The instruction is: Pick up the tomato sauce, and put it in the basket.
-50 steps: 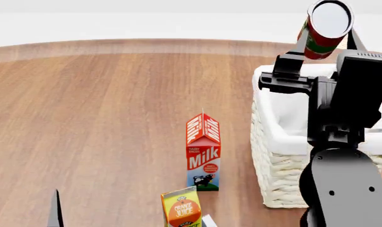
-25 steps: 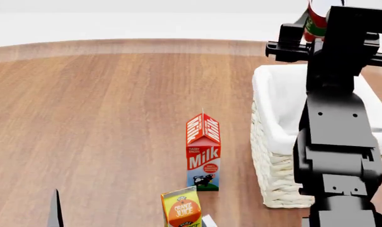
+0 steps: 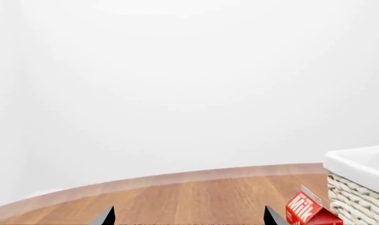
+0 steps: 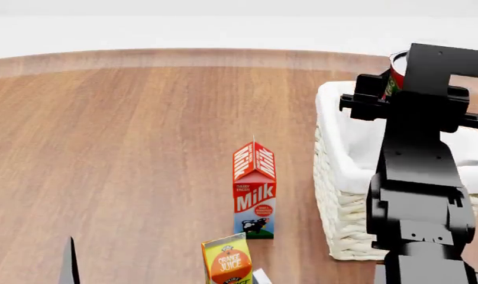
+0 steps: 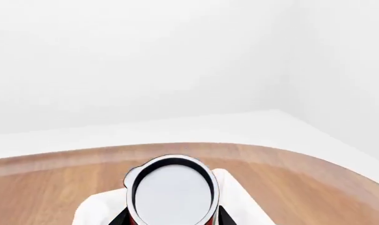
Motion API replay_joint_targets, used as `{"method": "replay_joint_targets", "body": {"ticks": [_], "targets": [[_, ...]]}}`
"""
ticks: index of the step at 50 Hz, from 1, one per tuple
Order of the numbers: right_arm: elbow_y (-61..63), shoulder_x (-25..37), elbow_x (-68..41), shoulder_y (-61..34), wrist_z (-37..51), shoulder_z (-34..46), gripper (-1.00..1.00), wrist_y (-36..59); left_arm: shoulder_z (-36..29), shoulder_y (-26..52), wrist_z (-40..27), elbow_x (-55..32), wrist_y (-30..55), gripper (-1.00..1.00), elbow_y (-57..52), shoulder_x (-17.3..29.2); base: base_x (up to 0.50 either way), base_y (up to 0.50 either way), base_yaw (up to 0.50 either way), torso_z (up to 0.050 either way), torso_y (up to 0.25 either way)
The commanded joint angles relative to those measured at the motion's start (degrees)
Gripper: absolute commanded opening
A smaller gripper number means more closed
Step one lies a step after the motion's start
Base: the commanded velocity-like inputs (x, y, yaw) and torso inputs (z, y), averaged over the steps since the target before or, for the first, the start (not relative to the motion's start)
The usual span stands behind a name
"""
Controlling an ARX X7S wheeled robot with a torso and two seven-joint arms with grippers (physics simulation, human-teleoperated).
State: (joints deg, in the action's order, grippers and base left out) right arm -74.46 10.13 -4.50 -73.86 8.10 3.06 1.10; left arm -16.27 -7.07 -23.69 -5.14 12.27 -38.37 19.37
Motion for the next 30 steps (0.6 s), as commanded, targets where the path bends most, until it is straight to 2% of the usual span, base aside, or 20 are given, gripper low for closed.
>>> {"method": "replay_joint_targets", "body": {"ticks": [1, 13, 27, 28, 30], "targets": [[-0.5, -0.4, 3.0, 2.3, 0.0, -3.6, -1.00, 3.2, -0.3, 0.1, -0.2, -0.1, 0.0, 1.00, 0.4, 0.1, 0.00, 0.00, 0.00, 0.000, 0.000], [-0.5, -0.6, 4.2, 3.4, -0.2, -4.5, -1.00, 9.6, -0.6, 0.1, -0.3, 0.0, -0.1, 1.00, 0.5, 0.3, 0.00, 0.00, 0.00, 0.000, 0.001], [-0.5, -0.6, 4.5, 3.4, 0.0, -4.5, -1.00, 8.8, -0.8, 0.3, -0.6, -0.2, -0.3, 1.00, 0.7, 0.4, 0.00, 0.00, 0.00, 0.000, 0.000], [-0.5, -0.6, 4.5, 3.4, -0.1, -4.5, 1.00, 8.8, -0.8, 0.3, -0.6, -0.2, -0.3, 1.00, 0.7, 0.4, 0.00, 0.00, 0.00, 0.000, 0.000], [-0.5, -0.5, 4.4, 3.5, 0.4, -4.6, 1.00, 8.9, -0.9, 0.3, -0.6, -0.2, -0.3, 1.00, 0.8, 0.4, 0.00, 0.00, 0.00, 0.000, 0.000]]}}
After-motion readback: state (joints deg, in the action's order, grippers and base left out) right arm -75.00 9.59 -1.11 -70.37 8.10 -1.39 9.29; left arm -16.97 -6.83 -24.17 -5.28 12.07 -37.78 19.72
